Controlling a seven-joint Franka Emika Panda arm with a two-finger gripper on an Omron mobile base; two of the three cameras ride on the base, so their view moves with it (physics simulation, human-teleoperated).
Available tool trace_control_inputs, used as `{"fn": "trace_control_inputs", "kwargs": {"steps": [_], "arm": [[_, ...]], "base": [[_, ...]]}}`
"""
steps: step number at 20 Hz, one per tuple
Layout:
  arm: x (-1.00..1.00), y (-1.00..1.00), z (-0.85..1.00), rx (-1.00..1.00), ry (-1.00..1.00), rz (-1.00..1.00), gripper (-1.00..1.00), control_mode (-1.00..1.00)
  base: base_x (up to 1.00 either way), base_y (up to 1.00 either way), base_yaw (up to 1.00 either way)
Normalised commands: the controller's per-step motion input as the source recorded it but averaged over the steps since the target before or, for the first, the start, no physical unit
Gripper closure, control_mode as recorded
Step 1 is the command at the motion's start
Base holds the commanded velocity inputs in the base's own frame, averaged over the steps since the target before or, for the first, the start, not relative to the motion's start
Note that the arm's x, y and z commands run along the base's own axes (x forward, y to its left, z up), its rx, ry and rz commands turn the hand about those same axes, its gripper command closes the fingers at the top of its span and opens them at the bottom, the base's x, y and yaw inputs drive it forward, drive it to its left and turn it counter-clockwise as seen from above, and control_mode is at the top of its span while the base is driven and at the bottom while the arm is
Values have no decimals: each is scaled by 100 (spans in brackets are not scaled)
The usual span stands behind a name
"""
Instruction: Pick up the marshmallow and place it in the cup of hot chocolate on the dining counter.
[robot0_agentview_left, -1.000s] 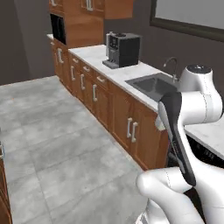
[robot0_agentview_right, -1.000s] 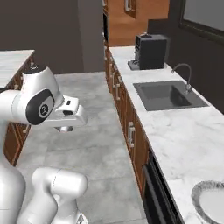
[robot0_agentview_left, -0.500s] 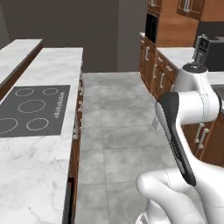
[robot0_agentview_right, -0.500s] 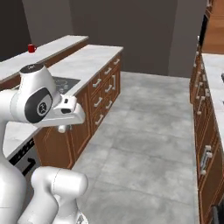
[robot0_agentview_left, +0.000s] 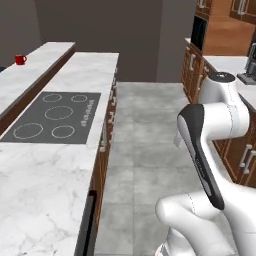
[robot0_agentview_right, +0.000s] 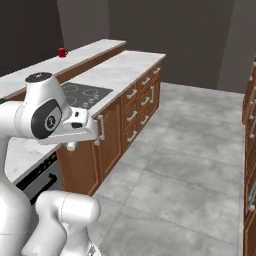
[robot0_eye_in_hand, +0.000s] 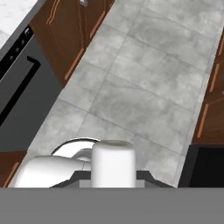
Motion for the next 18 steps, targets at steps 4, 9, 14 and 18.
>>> {"fn": "trace_control_inputs", "kwargs": {"steps": [4, 9, 14, 18], "arm": [[0, 0, 0, 0, 0, 0, 100, 100], [0, 0, 0, 0, 0, 0, 100, 100], [0, 0, 0, 0, 0, 0, 100, 100], [0, 0, 0, 0, 0, 0, 100, 100]], "base": [[-100, 23, 20], [-100, 0, 5], [-100, 16, 0], [-100, 28, 0]]}}
